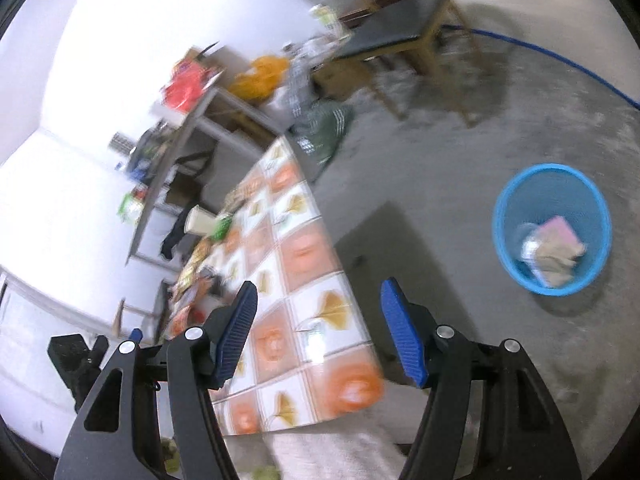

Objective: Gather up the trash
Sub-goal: 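Swing both tools back toward the table, then grasp the white cable box with the left tool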

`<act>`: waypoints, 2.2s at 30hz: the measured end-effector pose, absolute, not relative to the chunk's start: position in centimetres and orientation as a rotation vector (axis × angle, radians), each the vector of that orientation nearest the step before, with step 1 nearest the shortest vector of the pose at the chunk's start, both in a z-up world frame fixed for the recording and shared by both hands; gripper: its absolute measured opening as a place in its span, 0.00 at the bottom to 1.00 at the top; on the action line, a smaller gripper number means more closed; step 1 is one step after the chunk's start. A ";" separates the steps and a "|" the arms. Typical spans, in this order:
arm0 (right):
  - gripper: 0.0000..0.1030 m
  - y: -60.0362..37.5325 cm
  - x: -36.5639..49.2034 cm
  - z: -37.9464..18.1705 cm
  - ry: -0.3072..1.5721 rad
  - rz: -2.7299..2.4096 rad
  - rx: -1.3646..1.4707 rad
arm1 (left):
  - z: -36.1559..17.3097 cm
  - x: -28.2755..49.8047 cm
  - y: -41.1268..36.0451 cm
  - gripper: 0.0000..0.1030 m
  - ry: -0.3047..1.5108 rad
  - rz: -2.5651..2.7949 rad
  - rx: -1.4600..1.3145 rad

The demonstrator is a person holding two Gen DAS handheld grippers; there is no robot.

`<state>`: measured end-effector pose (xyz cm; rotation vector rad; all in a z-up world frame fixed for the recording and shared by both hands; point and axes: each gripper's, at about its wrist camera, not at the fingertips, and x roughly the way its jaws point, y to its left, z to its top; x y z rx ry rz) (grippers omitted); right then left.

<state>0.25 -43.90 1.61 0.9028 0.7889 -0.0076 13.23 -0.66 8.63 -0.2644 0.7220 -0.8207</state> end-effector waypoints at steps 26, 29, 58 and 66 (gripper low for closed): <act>0.61 -23.5 16.6 1.0 1.017 0.339 0.977 | 4.6 25.5 11.4 0.89 1.052 -0.707 -0.203; 0.61 -23.2 17.6 0.2 1.035 0.329 0.990 | 3.7 27.4 10.3 0.89 1.101 -0.690 -0.143; 0.44 -22.0 21.8 -3.7 1.130 0.389 1.051 | -2.0 33.8 5.1 0.89 1.275 -0.651 0.092; 0.43 -22.1 21.5 -3.6 1.124 0.391 1.051 | -2.5 33.6 4.7 0.83 1.290 -0.630 0.135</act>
